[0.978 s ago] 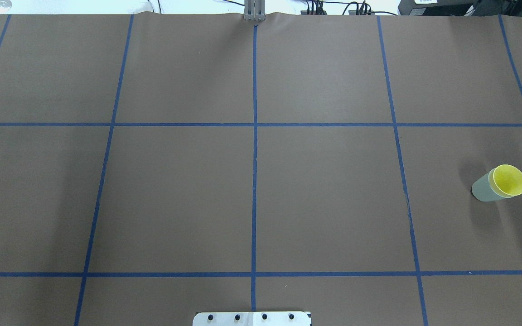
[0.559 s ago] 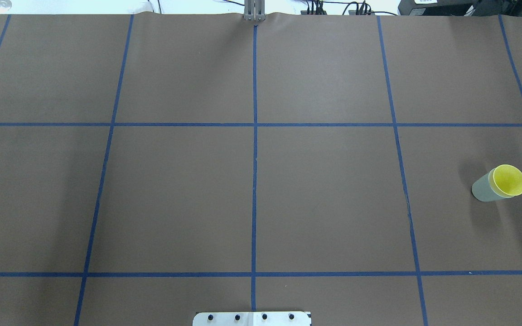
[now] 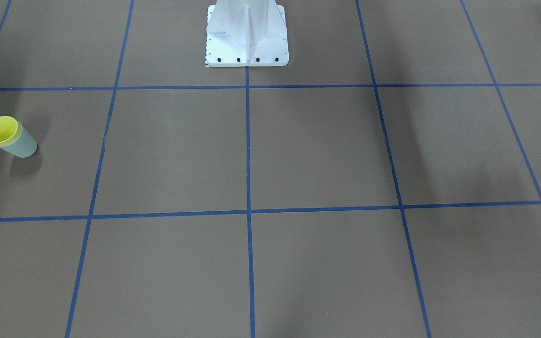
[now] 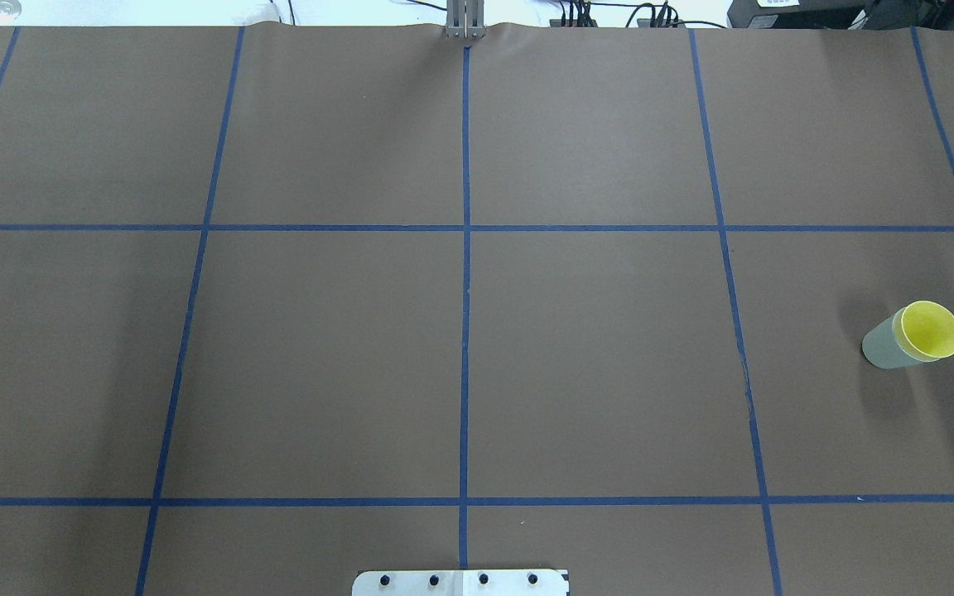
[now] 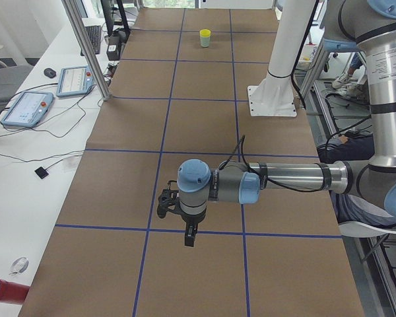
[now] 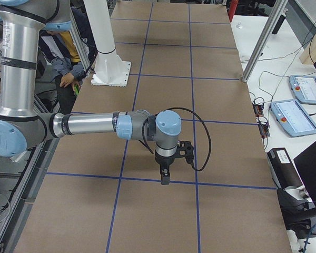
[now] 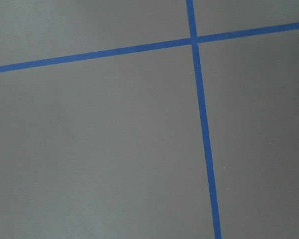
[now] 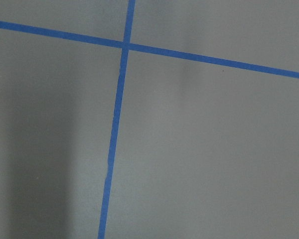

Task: Transfer and stack yellow cup on green cup

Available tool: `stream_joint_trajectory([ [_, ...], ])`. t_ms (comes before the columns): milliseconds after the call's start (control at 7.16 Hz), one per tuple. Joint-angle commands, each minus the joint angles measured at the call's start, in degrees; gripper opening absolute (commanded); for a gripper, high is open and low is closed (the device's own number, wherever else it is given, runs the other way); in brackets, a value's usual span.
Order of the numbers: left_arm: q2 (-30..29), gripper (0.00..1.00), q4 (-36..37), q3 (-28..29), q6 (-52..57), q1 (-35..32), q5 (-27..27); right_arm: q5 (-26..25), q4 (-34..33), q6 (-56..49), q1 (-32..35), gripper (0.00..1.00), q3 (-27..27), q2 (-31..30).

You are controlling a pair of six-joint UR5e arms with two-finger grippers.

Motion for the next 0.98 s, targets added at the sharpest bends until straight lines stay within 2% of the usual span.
stream_joint_trajectory([
  [0,0.3,1.0,-0.1,-0.7,0.0,0.0,-0.3,0.0,0.1,-0.1,-0.1,1.0,-0.7,-0.1],
  [838,1.8,1.0,-0.1,-0.8,-0.1,0.1,-0.6,0.0,0.0,-0.1,-0.1,1.0,-1.0,-0.1],
])
